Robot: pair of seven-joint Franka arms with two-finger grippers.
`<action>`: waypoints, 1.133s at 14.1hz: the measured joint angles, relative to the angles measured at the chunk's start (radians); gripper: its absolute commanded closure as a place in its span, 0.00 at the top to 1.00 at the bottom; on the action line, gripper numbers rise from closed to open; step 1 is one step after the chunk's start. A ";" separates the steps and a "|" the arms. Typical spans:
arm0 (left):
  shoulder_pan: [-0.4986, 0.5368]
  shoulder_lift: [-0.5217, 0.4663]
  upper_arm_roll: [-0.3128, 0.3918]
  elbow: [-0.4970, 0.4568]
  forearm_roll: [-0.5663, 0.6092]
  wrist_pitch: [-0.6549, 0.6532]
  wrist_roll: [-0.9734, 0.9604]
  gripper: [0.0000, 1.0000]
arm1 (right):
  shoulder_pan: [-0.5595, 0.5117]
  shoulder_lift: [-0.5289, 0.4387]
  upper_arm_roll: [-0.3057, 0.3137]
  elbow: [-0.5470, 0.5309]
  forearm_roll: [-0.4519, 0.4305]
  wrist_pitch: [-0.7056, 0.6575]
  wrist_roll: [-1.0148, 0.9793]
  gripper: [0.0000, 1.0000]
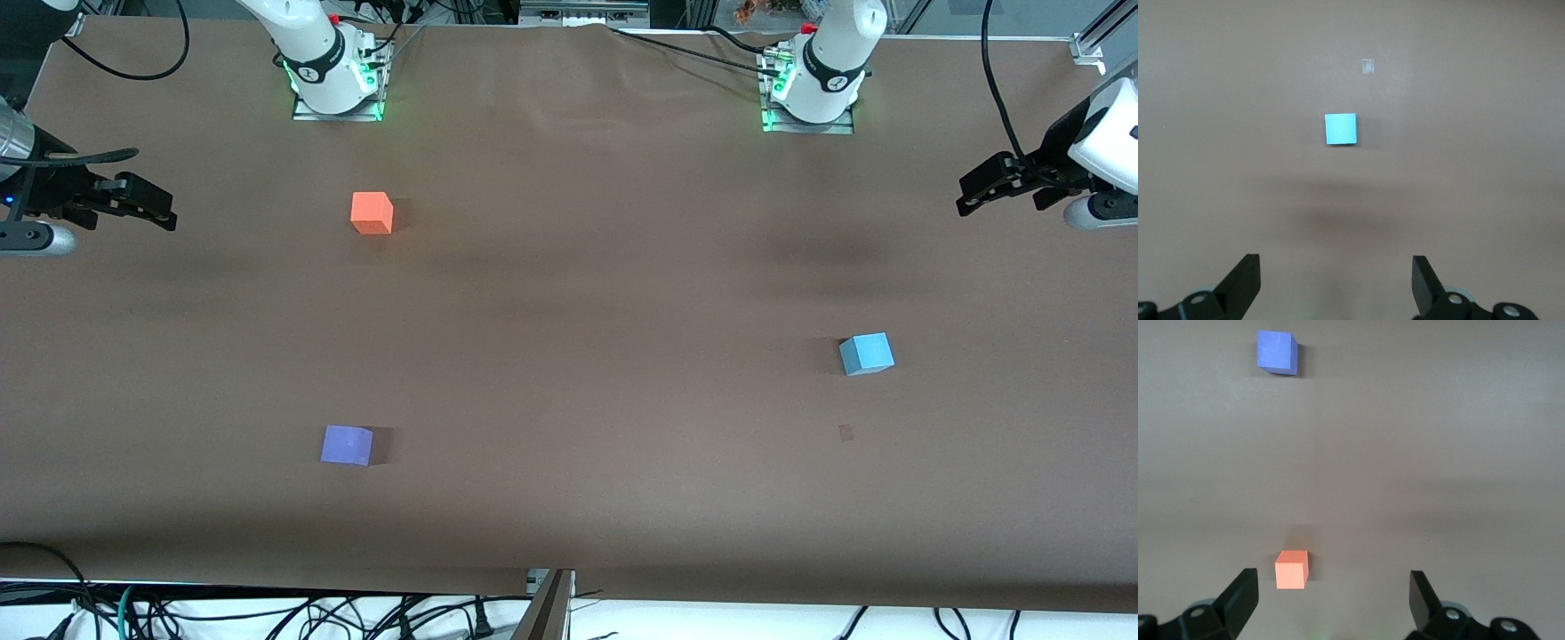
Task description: Place blue block between orange and purple blocks
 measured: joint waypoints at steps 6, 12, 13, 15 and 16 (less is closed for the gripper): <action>0.007 0.107 0.007 0.018 0.000 0.007 0.000 1.00 | 0.000 0.002 0.000 0.000 0.000 0.000 0.000 1.00; 0.013 0.249 0.008 0.059 0.001 -0.001 0.000 1.00 | 0.000 0.003 0.000 0.001 0.000 0.000 0.000 1.00; 0.013 0.293 0.009 0.061 0.002 0.000 0.000 1.00 | 0.000 0.004 0.000 0.001 0.000 0.001 0.000 1.00; 0.018 0.383 0.011 0.072 0.013 0.008 0.001 1.00 | -0.001 0.005 0.000 0.002 0.000 0.001 0.000 1.00; 0.021 0.419 0.011 0.081 0.023 0.018 0.001 1.00 | -0.001 0.005 -0.001 0.003 0.002 0.001 0.000 1.00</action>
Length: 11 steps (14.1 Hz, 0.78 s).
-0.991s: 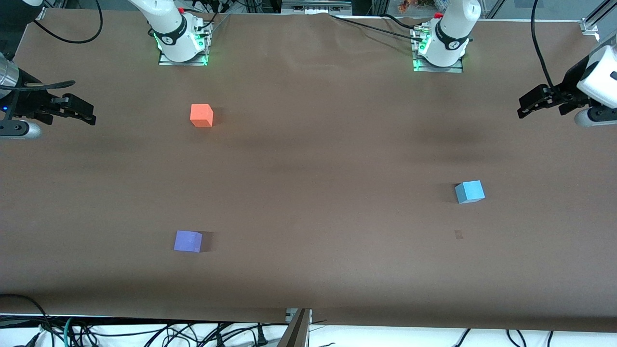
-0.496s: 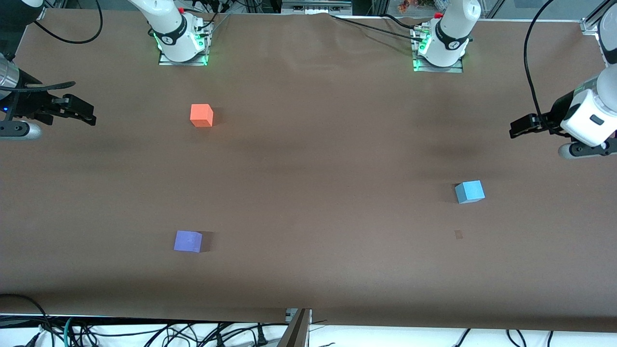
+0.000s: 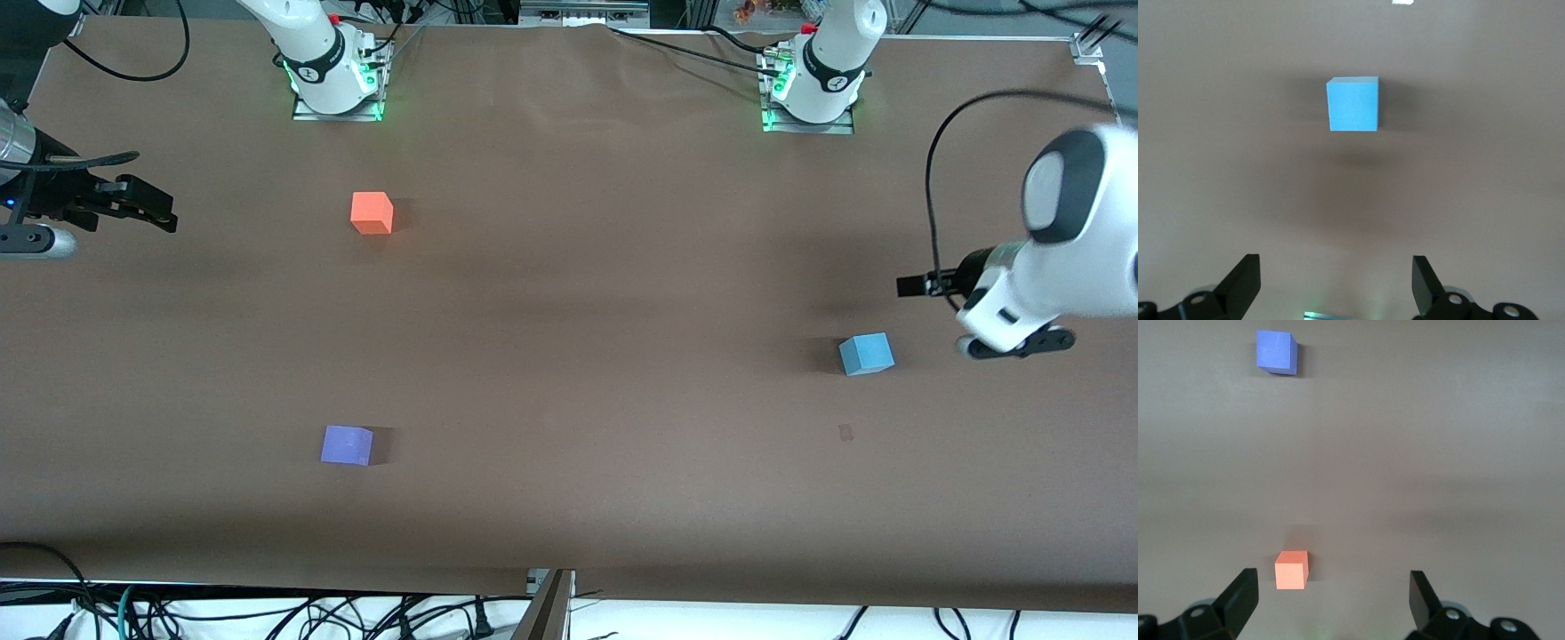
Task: Place blue block between orange and purple blocks
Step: 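Move the left gripper over the light-blue cube, then lower the left gripper and close it on the light-blue cube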
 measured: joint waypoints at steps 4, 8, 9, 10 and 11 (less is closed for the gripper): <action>0.010 0.065 0.001 -0.041 0.004 0.216 0.001 1.00 | 0.000 0.001 -0.004 0.001 0.012 0.000 -0.001 1.00; 0.027 0.107 0.001 -0.171 0.004 0.427 0.000 1.00 | 0.000 0.002 -0.006 0.001 0.013 0.000 -0.001 1.00; 0.031 0.116 0.001 -0.180 0.004 0.450 0.000 1.00 | 0.000 0.002 -0.006 0.001 0.013 0.000 -0.002 1.00; 0.032 0.124 0.001 -0.186 0.004 0.476 0.000 1.00 | 0.000 0.002 -0.006 0.001 0.013 0.000 -0.002 1.00; 0.033 0.135 0.001 -0.189 0.004 0.504 0.001 1.00 | 0.000 0.002 -0.007 0.001 0.013 0.000 -0.002 1.00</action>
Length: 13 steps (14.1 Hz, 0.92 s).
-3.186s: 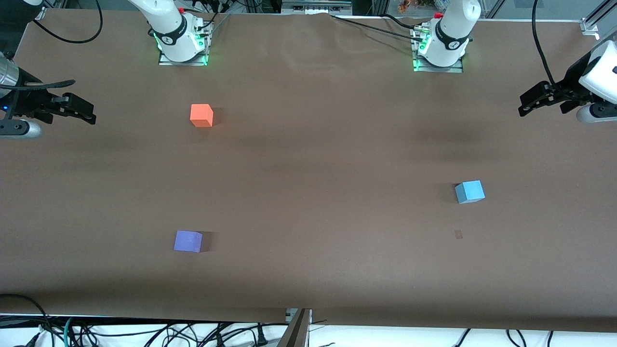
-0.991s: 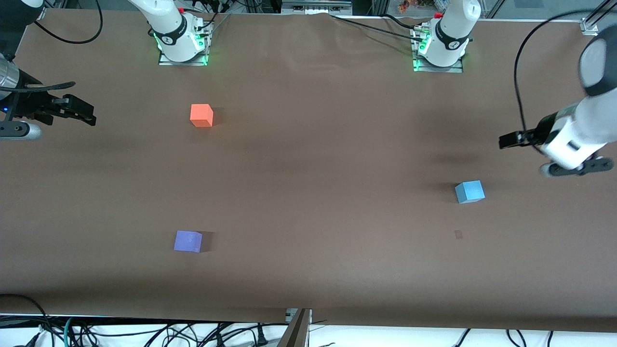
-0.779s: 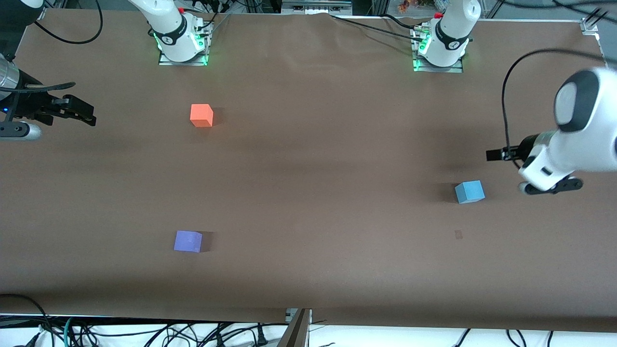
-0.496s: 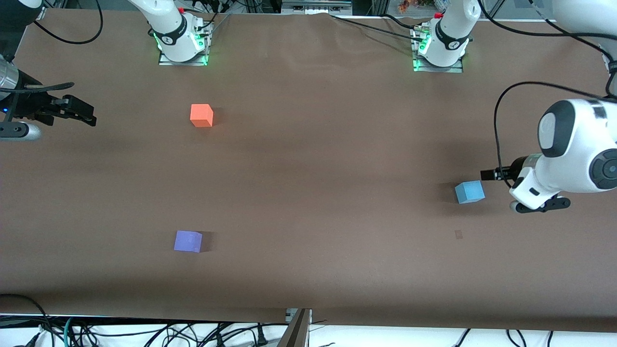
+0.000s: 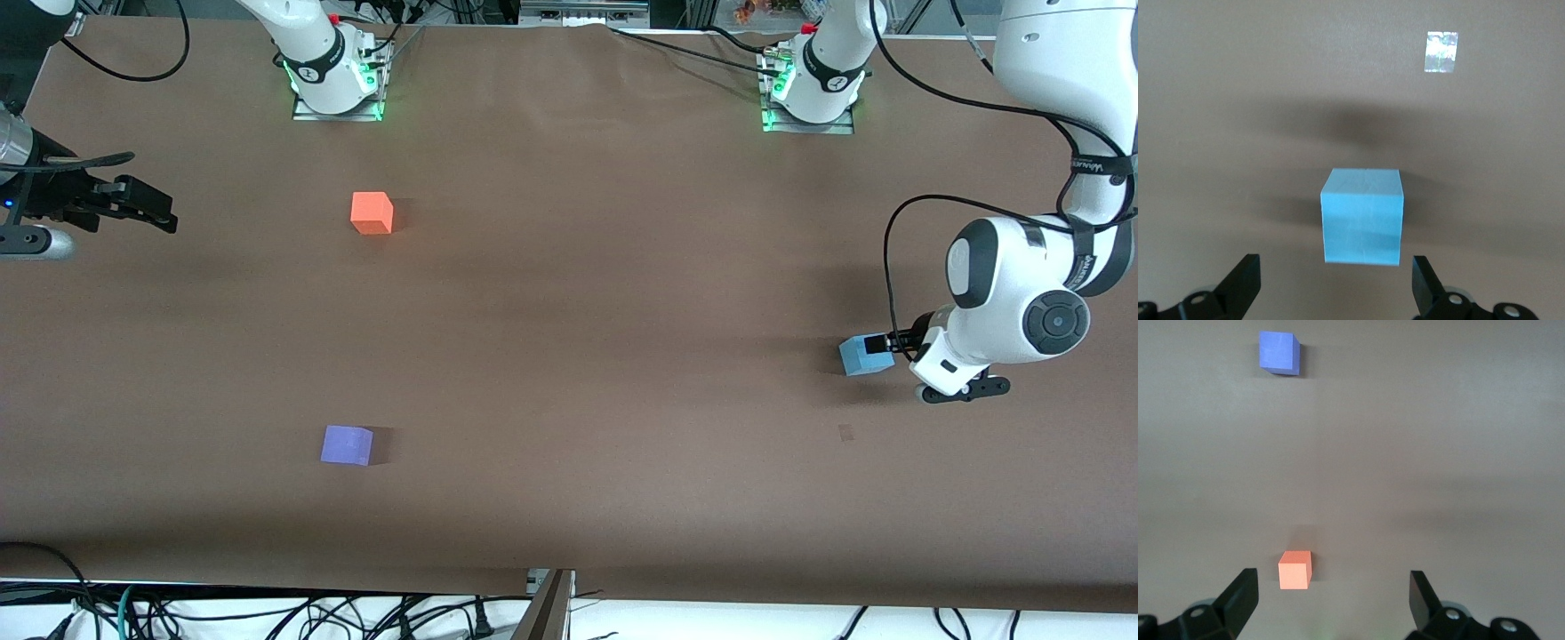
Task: Place blue block between orange and purple blocks
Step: 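Lower the left gripper and close it on the light-blue cube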
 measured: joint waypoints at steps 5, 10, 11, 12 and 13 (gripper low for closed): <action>0.000 0.062 -0.004 -0.004 0.000 0.107 0.001 1.00 | 0.000 0.000 0.000 0.000 0.000 0.000 0.000 1.00; 0.000 0.090 -0.006 -0.008 0.000 0.133 0.003 1.00 | 0.000 0.000 0.000 0.000 0.000 0.000 0.000 1.00; 0.000 0.096 -0.007 -0.012 0.000 0.137 0.004 1.00 | 0.000 0.000 0.000 0.000 0.000 0.000 0.000 1.00; 0.000 0.100 -0.008 -0.015 0.000 0.140 0.005 0.95 | 0.000 0.000 0.000 0.000 0.000 0.000 0.000 1.00; -0.001 0.102 -0.009 -0.019 0.001 0.141 0.010 0.68 | 0.000 0.000 0.000 0.000 0.000 0.000 0.000 1.00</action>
